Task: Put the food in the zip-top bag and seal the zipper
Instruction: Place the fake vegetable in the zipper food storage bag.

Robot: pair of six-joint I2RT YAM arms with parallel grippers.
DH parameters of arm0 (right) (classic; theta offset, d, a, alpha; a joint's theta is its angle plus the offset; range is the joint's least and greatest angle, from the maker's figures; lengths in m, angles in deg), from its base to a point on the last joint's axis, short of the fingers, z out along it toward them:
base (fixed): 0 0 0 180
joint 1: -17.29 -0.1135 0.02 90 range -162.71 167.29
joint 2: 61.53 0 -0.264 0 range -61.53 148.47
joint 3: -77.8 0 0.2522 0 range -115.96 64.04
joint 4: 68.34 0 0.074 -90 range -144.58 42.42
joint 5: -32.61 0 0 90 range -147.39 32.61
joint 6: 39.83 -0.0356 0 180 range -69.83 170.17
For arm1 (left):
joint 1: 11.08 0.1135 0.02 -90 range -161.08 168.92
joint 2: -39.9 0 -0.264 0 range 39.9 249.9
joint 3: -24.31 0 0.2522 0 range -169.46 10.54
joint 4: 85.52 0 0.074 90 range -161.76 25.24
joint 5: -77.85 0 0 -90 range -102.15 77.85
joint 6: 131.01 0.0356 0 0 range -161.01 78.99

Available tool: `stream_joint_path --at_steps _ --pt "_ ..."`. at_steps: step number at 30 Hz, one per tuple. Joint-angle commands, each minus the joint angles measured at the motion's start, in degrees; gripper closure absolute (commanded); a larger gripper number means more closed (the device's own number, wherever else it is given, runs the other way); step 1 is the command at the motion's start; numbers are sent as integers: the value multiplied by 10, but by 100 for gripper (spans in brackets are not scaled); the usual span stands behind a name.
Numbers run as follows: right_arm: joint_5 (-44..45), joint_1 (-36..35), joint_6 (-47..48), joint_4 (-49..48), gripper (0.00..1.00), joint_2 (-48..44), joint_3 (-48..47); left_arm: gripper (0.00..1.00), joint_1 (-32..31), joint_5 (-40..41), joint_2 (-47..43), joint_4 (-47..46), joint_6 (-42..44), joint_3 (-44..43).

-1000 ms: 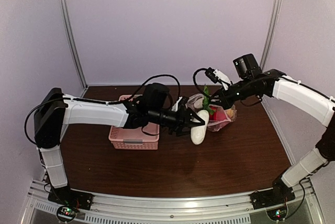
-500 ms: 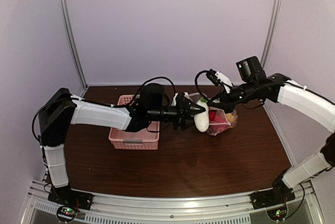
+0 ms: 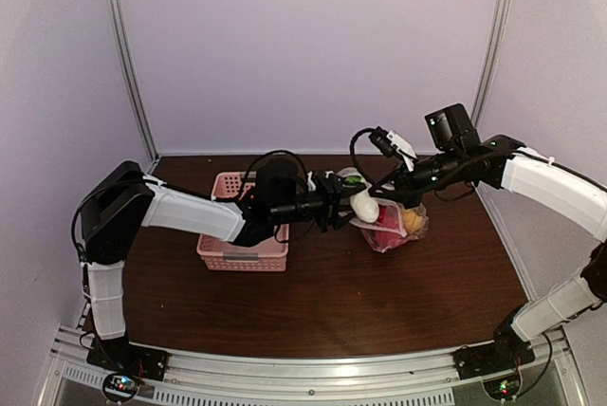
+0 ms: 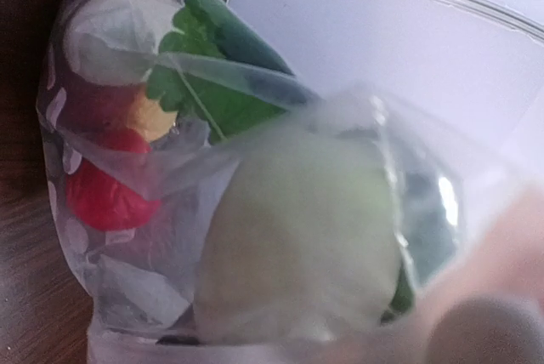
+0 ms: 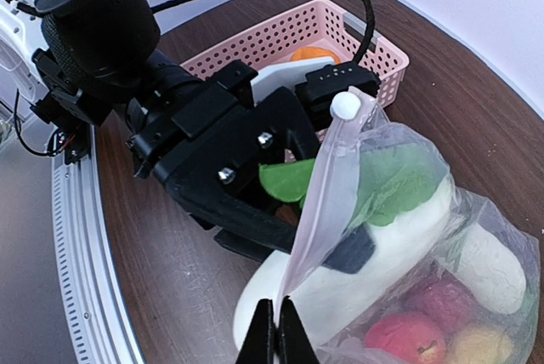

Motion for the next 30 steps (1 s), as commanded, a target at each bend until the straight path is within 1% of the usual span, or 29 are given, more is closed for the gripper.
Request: stream_joint_path --at_steps 1,4,6,9,13,16,17,23,28,30 --pt "-74 -7 -38 -17 100 -13 4 87 -3 84 -12 19 24 -15" --pt "-101 -6 -68 -34 100 -11 -5 86 -8 102 -8 48 43 -36" --pt "-120 -6 -86 -42 100 -6 -10 81 -11 112 -4 55 49 -43" --pt "-131 -4 -100 -48 100 4 -14 67 -12 95 2 54 76 -67" --pt "-143 13 -113 -66 100 6 -6 48 -15 65 -6 100 126 -106" --pt "-150 32 -114 -73 100 0 -4 37 -18 68 -31 134 153 -109" --pt "-149 39 -114 -73 100 -3 -5 35 -19 72 -44 145 162 -107" --pt "-155 75 -114 -88 100 -16 11 33 -19 68 -103 189 216 -89" --pt "-157 88 -114 -105 100 -8 24 33 -20 48 -145 183 231 -47" --pt "-158 89 -114 -109 100 -3 26 32 -20 33 -156 196 249 -39"
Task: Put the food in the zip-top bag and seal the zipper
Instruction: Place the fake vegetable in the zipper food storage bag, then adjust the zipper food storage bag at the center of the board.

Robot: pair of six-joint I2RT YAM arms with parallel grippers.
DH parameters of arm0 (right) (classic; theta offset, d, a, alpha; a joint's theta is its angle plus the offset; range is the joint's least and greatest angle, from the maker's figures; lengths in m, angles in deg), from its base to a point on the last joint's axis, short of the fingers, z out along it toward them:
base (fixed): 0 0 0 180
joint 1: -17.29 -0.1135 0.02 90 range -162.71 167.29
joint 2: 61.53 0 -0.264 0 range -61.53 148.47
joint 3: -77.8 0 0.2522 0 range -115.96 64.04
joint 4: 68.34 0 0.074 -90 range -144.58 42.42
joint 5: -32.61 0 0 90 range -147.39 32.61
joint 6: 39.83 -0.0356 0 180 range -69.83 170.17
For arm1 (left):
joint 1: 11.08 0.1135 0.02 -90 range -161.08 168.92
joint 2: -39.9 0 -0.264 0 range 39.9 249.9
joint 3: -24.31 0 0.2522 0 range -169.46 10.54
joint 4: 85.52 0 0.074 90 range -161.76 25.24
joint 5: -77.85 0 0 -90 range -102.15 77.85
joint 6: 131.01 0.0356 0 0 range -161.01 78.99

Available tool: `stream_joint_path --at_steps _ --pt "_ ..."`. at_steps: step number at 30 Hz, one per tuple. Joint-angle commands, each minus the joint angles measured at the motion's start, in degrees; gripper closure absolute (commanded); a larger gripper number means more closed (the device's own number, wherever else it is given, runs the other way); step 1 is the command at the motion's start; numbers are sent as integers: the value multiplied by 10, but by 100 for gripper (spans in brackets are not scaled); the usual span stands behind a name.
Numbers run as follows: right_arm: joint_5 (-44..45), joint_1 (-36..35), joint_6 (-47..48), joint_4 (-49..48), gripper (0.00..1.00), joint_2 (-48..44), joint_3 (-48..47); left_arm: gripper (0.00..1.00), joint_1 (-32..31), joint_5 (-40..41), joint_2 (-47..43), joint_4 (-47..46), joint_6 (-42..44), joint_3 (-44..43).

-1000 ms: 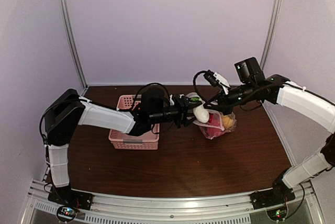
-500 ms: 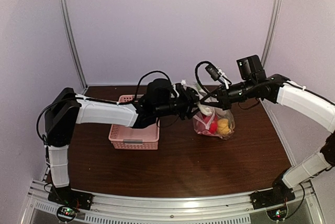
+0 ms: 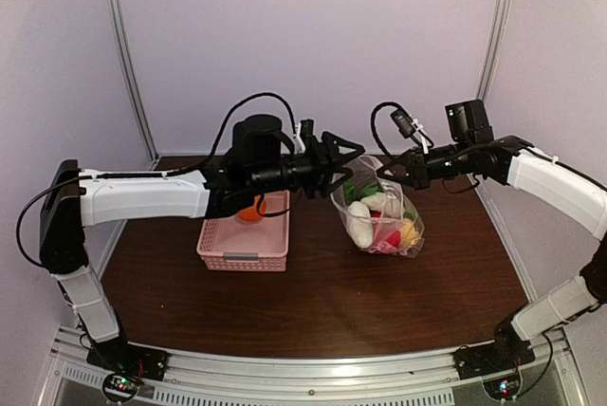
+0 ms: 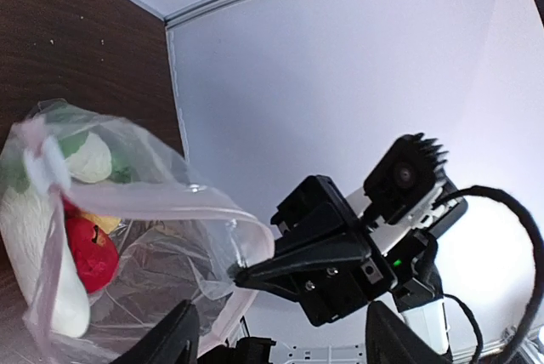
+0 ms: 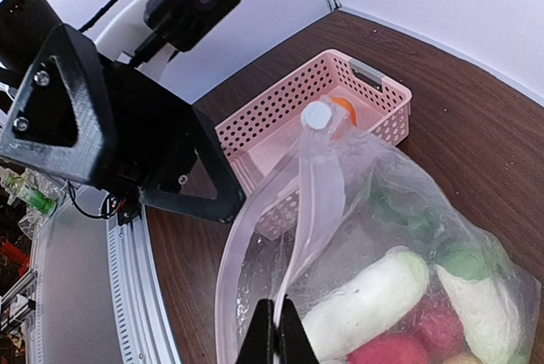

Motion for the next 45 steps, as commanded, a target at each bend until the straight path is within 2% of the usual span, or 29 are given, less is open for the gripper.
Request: stream_joint_path --at_steps 1,7,12,24,27,30,32,34,37,42,45 --pt "-15 5 -4 -24 100 2 12 33 -5 -33 -33 17 58 28" --pt "-10 5 -4 -33 100 9 18 46 -22 35 -61 137 129 66" --pt "3 5 2 -40 100 8 32 54 -33 53 -61 135 118 98" --pt "24 -3 25 -30 100 1 43 59 -31 61 -26 136 119 74" --pt "23 18 38 20 100 2 -16 53 -31 43 -42 138 196 43" --pt "0 58 54 112 100 13 -137 40 -30 35 -82 154 302 24" --pt "44 64 91 148 100 11 -199 32 -30 65 -111 186 360 18" --pt "121 64 92 125 100 10 -183 26 -27 123 -132 250 394 6" --pt "139 65 124 178 100 54 -184 25 1 162 -144 330 409 -5" --pt "228 84 145 176 100 65 -174 25 81 125 -153 403 417 16" --pt "289 93 159 174 100 57 -200 25 122 111 -139 453 454 11"
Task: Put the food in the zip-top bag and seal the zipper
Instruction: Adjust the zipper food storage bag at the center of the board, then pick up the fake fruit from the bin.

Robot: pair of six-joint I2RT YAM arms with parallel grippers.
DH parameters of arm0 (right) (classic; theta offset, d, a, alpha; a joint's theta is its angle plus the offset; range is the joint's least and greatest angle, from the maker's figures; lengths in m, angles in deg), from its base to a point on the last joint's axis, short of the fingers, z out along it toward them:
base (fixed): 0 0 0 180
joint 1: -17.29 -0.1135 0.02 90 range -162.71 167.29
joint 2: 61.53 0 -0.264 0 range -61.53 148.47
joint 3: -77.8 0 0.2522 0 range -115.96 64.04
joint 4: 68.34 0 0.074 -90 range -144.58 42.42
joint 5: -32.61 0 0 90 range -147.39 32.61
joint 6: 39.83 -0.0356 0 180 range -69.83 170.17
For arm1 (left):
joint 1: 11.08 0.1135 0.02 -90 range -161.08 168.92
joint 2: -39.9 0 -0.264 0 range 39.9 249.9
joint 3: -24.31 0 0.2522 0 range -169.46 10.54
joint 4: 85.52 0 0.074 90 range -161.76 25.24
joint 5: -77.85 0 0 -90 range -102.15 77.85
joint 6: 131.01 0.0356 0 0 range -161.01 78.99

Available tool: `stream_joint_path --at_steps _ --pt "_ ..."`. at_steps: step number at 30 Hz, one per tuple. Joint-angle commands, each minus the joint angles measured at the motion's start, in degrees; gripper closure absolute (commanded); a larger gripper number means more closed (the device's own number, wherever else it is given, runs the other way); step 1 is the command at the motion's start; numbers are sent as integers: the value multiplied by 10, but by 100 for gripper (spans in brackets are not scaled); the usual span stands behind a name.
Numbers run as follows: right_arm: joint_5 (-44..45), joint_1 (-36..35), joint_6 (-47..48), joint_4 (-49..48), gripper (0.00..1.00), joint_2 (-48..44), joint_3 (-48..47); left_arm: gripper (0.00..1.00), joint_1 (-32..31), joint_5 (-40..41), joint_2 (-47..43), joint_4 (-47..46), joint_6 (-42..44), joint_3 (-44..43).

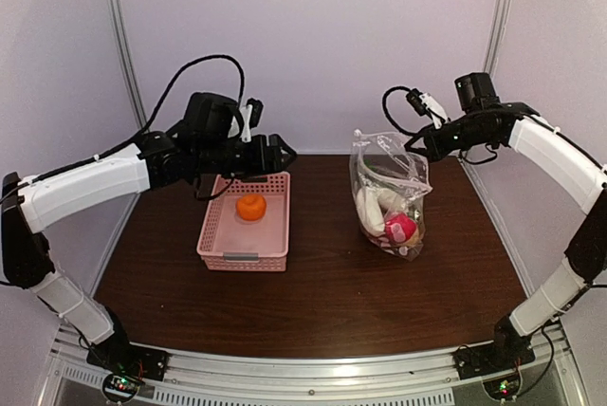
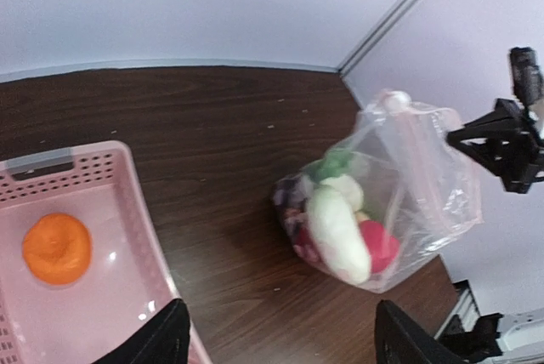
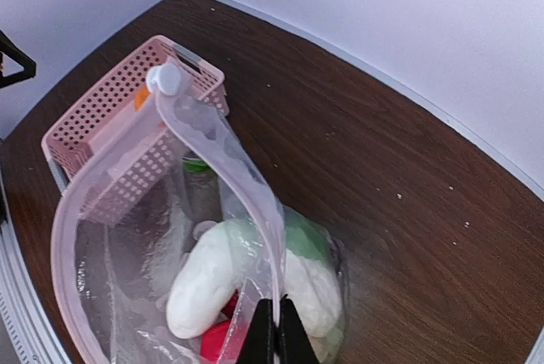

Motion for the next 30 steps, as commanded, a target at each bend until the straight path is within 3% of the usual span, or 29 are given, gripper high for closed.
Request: stream_joint_path --at_steps 1,8,19,30 --pt "120 16 34 12 100 -25 -34 25 56 -6 32 122 74 -1" --pt "99 3 22 -15 100 -64 2 25 82 99 134 260 143 -85" --pt "-41 -91 0 -120 100 -74 227 18 103 124 211 275 141 -127" --pt "-34 -93 17 -173 100 -122 291 11 119 105 281 273 143 -162"
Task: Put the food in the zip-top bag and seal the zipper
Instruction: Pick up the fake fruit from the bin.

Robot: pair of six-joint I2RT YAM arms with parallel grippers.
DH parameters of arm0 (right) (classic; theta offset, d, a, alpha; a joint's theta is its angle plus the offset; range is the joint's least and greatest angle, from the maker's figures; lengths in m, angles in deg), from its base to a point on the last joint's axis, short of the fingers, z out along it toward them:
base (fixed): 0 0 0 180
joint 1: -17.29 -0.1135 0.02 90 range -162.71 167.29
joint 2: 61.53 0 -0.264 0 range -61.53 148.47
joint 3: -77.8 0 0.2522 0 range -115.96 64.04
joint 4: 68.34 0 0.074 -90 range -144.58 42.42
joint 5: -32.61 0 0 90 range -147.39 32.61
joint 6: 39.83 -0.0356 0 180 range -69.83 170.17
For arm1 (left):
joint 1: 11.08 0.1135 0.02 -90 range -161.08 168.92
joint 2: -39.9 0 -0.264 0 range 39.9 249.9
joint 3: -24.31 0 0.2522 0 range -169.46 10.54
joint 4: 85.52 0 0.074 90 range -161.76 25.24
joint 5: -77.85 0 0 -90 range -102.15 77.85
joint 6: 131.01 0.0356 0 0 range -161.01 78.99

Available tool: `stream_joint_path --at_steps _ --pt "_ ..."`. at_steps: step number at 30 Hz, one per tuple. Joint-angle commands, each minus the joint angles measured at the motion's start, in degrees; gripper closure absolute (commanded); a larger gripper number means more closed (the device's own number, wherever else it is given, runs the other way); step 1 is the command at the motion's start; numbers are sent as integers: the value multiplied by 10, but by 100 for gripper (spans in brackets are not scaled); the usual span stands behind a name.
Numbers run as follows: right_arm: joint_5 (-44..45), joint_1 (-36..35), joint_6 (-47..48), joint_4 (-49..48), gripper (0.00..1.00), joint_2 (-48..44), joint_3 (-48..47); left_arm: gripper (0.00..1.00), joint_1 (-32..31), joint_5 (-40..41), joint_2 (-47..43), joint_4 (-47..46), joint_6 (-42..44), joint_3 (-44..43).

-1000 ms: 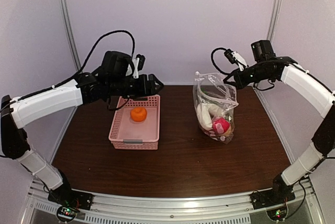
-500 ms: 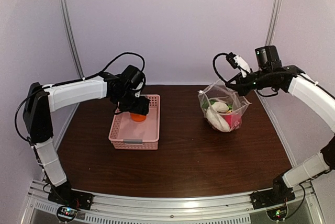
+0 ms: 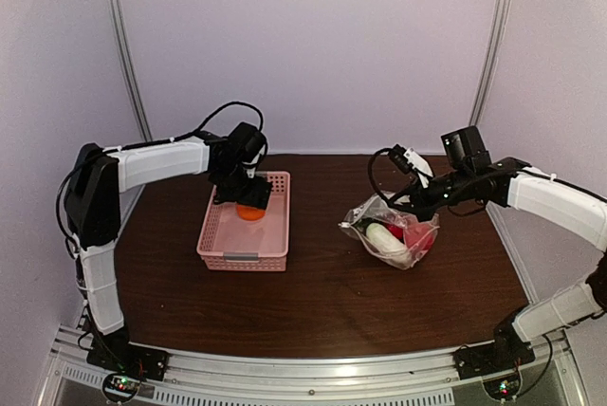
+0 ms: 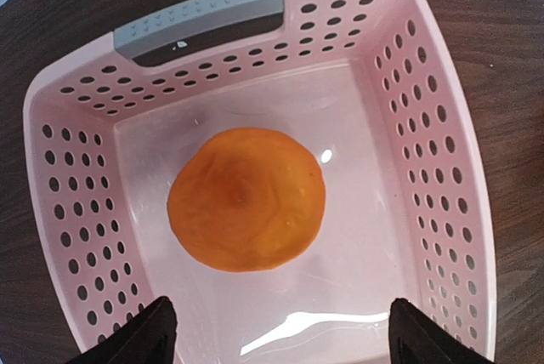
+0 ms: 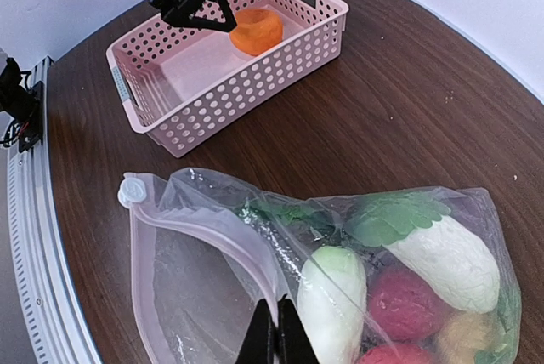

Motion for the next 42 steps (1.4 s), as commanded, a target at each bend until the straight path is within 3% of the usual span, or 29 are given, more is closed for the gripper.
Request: stream_joint_path --at_steps 1,20,29,36,42 --pt "-12 0 4 -37 100 -16 15 10 7 0 30 -1 0 -21" --pt "-27 1 10 -33 100 -12 19 7 50 -49 119 -2 -5 -97" --pt "-24 0 11 -33 100 -13 19 18 51 -68 136 -6 3 -104" --pt "-23 0 11 -32 100 -13 19 27 51 -82 108 10 -7 -97" --pt "-22 0 11 -33 100 -10 20 32 47 -89 12 9 -32 -59"
